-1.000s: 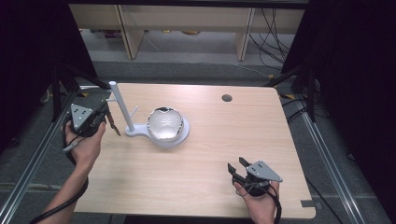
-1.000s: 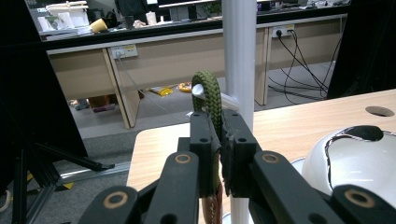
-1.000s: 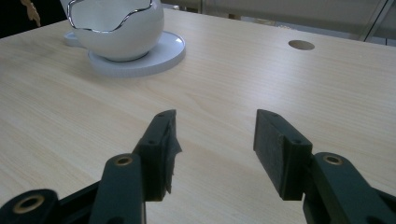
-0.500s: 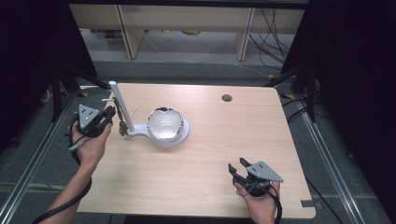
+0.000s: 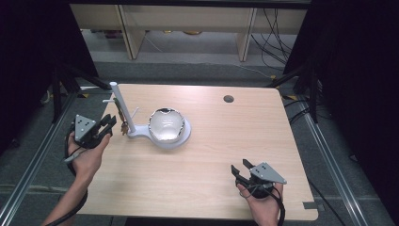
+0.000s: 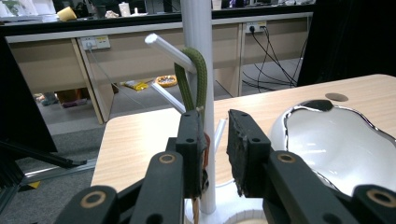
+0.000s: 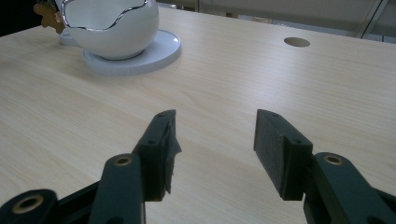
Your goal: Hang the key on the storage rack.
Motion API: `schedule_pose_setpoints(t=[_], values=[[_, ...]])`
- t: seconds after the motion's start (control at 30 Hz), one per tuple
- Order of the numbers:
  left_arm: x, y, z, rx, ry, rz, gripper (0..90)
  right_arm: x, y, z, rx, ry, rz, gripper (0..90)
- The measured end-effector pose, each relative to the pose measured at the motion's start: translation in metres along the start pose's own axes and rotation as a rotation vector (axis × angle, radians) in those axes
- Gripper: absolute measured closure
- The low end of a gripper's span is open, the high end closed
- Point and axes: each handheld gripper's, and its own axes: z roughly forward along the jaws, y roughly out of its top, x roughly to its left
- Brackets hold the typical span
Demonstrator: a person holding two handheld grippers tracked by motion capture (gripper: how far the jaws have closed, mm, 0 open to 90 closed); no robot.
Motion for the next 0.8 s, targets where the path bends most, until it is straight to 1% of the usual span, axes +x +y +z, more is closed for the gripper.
schedule_pose_setpoints(t=[0.03,0.07,0.13,0.23,0.27,0.3,0.33,0.37,0.4,0.43,0.47,0.5,0.53,0.57,0.63,0.67,0.73,0.8], values=[[0.000,-0.001,-0.001,-0.003,-0.003,-0.001,73.1,-0.001,0.000,0.000,0.002,0.004,0.006,49.6],[0.000,-0.003,-0.003,-0.002,-0.007,0.003,72.7,-0.001,0.000,0.000,-0.002,-0.002,-0.003,49.7],[-0.001,-0.006,-0.007,0.001,-0.010,0.000,71.7,-0.002,-0.001,0.001,-0.015,0.007,0.001,49.6],[-0.001,-0.010,-0.012,-0.009,-0.013,-0.007,69.8,-0.003,-0.002,0.001,-0.006,-0.004,-0.002,49.6],[-0.002,-0.015,-0.017,-0.005,-0.017,-0.007,69.5,-0.003,-0.002,0.000,-0.001,-0.006,-0.002,49.6],[-0.002,-0.015,-0.017,-0.005,-0.017,-0.007,69.1,-0.003,-0.002,0.000,-0.001,-0.006,-0.002,49.6],[-0.002,-0.018,-0.018,-0.006,-0.019,-0.009,68.7,-0.001,-0.003,-0.001,-0.001,-0.002,0.046,49.5],[-0.002,-0.021,-0.020,-0.005,-0.021,-0.006,68.3,-0.004,-0.003,0.001,-0.007,0.001,0.010,49.5],[-0.003,-0.024,-0.022,0.000,-0.020,-0.010,68.3,-0.004,-0.003,0.001,-0.007,0.001,0.010,49.5],[-0.003,-0.029,-0.024,-0.004,-0.021,-0.015,67.8,-0.005,-0.003,0.000,0.006,-0.012,0.002,49.5],[-0.003,-0.033,-0.026,0.004,-0.019,-0.016,67.2,-0.005,-0.004,0.001,-0.003,0.000,0.013,49.4],[-0.003,-0.036,-0.027,0.006,-0.020,-0.018,67.2,-0.005,-0.004,0.001,-0.003,0.000,0.013,49.4],[-0.003,-0.041,-0.029,0.008,-0.022,-0.018,66.8,-0.005,-0.004,0.001,-0.002,-0.002,0.015,49.4],[-0.003,-0.044,-0.029,0.010,-0.021,-0.020,66.3,-0.006,-0.005,0.002,-0.005,-0.016,0.002,49.4],[-0.003,-0.052,-0.032,0.016,-0.022,-0.025,65.0,-0.006,-0.005,0.001,-0.006,0.004,0.019,49.4],[-0.003,-0.056,-0.032,0.014,-0.022,-0.028,64.5,-0.005,-0.005,0.001,0.000,-0.015,0.024,49.3],[-0.004,-0.065,-0.035,0.023,-0.021,-0.030,62.6,-0.008,-0.006,-0.001,0.010,-0.017,0.012,49.2],[-0.004,-0.071,-0.037,0.021,-0.026,-0.035,62.0,-0.008,-0.007,0.001,0.002,-0.014,0.013,49.2]])
